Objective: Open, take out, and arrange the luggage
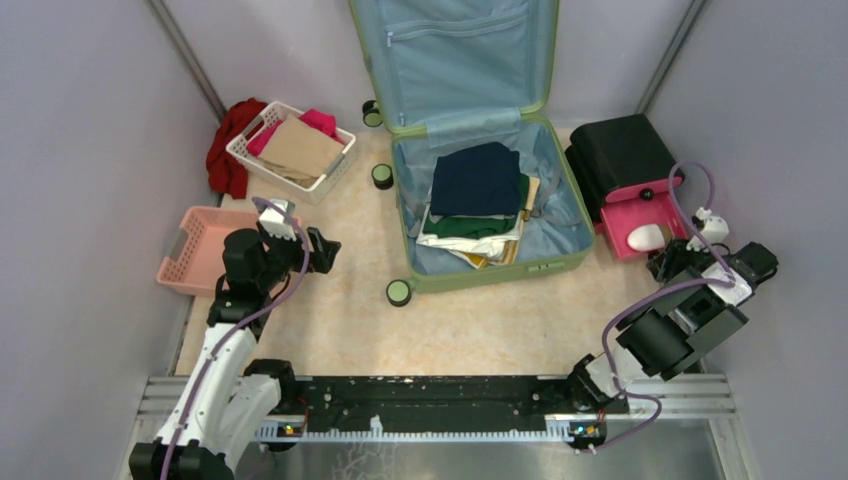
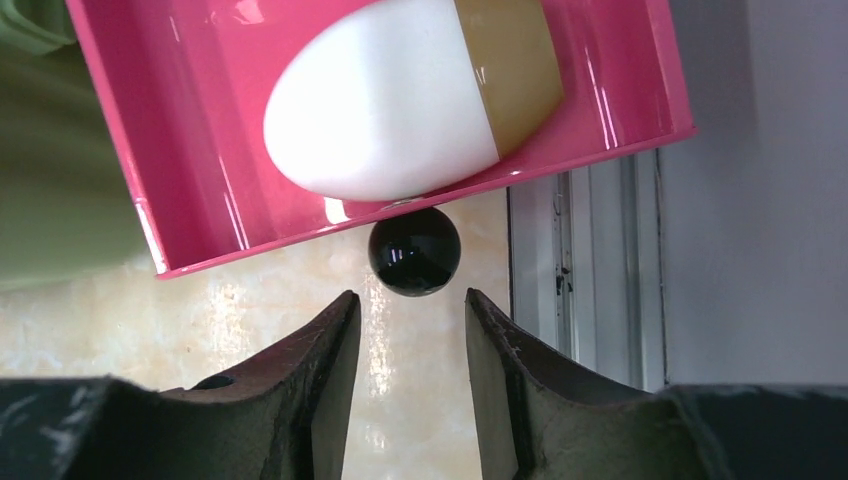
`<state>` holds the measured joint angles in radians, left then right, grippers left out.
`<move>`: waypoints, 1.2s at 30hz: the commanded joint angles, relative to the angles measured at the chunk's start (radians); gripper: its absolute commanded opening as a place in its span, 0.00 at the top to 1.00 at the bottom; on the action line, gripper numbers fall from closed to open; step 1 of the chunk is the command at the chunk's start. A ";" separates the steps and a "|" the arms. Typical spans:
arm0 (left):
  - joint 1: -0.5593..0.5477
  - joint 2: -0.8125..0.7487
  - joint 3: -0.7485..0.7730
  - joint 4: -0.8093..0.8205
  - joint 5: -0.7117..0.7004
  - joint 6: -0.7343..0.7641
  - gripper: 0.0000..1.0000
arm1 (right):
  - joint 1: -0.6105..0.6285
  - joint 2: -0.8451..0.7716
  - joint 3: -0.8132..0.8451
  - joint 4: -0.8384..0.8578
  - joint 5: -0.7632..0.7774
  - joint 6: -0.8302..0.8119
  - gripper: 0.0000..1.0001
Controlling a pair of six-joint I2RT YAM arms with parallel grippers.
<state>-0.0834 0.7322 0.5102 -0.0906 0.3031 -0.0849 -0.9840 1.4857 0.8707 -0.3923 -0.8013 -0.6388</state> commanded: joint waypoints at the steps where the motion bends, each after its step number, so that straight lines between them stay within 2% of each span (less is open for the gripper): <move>1: -0.004 0.005 0.031 0.011 0.007 0.008 0.01 | -0.003 0.051 0.042 0.057 -0.047 -0.023 0.58; 7: -0.004 0.006 0.031 0.011 0.004 0.010 0.01 | 0.024 0.089 0.051 0.094 -0.053 -0.023 0.60; 18: -0.004 0.008 0.031 0.011 0.003 0.010 0.01 | 0.052 0.058 0.047 0.208 -0.090 0.010 0.74; 36: -0.004 0.000 0.034 0.006 -0.004 0.017 0.01 | 0.076 0.033 0.053 0.308 -0.118 0.120 0.75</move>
<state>-0.0834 0.7406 0.5106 -0.0910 0.3027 -0.0845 -0.9295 1.5497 0.8715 -0.1791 -0.8780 -0.5503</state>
